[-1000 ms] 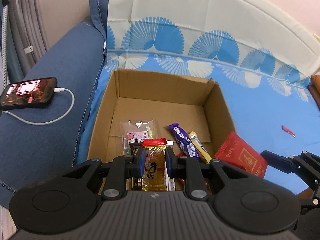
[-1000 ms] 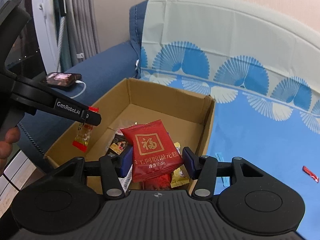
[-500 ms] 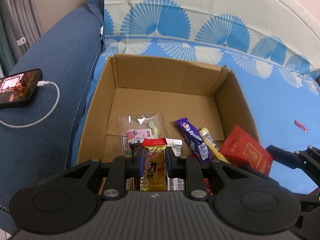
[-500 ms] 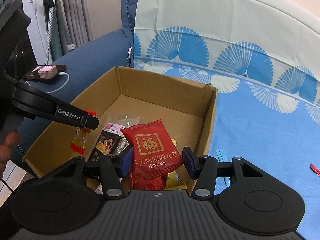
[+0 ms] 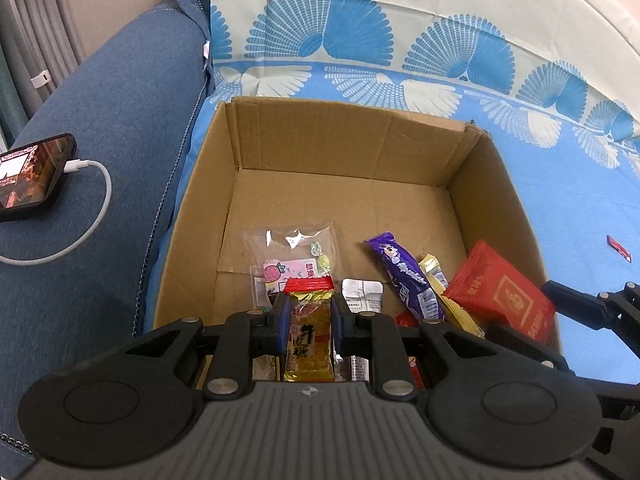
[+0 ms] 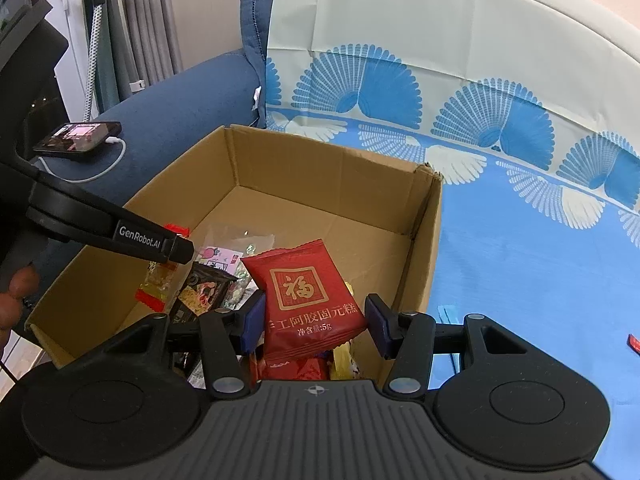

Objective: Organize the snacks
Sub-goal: 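Open both tools to drop the gold candy and red packet into box, then lift both open tools up away from the box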

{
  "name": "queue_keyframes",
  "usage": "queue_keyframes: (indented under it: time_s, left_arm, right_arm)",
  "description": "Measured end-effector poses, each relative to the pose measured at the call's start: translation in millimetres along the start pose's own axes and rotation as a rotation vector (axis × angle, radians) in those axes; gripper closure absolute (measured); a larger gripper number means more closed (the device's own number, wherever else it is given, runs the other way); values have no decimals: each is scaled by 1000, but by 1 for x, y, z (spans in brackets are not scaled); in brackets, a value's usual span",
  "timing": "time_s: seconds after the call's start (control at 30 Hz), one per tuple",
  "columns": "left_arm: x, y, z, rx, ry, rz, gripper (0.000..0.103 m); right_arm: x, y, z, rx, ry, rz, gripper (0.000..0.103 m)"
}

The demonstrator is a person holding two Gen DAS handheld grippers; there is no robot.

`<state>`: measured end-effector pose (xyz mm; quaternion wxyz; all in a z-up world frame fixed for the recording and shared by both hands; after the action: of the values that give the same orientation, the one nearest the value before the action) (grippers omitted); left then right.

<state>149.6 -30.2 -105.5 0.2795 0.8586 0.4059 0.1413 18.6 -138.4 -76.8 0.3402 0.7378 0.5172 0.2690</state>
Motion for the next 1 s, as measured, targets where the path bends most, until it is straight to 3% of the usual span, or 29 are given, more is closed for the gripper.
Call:
queue_keyframes:
  time_s: [0.27,0.33,0.37,0.4,0.53,0.7,1.0]
  left_arm:
    - [3,2,5,7,22,2,77]
    - [2,1,6,23,37,18,33]
    - [3,1,7,38,58,25,1]
    - [4,1,5,25,80,30,0]
    - [8,-5,-5,24,117,35,0]
    - [8,-33,-31,68,98,0,0]
    - [-6,-83,-108,-4,114,-7,0]
  right_arm:
    - [2,0,7,5,0,-9,45]
    - [2,0,10,11,20,-5,38]
    - [3,0,11,18,35,7,21]
    - [4,-1,11,29,45,15,9]
    - [15,-5,-1,40,75,-14,9]
    - [20,-16,-38,29,66,17,8]
    - [29,-40,-118,-59,-18,93,3]
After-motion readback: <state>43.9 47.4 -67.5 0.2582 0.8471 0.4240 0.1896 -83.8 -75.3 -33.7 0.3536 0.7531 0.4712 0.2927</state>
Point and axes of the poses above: each gripper's, at about its wrist camera, not at the fingertips, and z roughly the way its jaws point, x to its left, y to its top, the point moved 6 cm from there along z, roughly the way its jaws point, and after that the axes turned 4 degrees about -x, right-handed, at the moved point
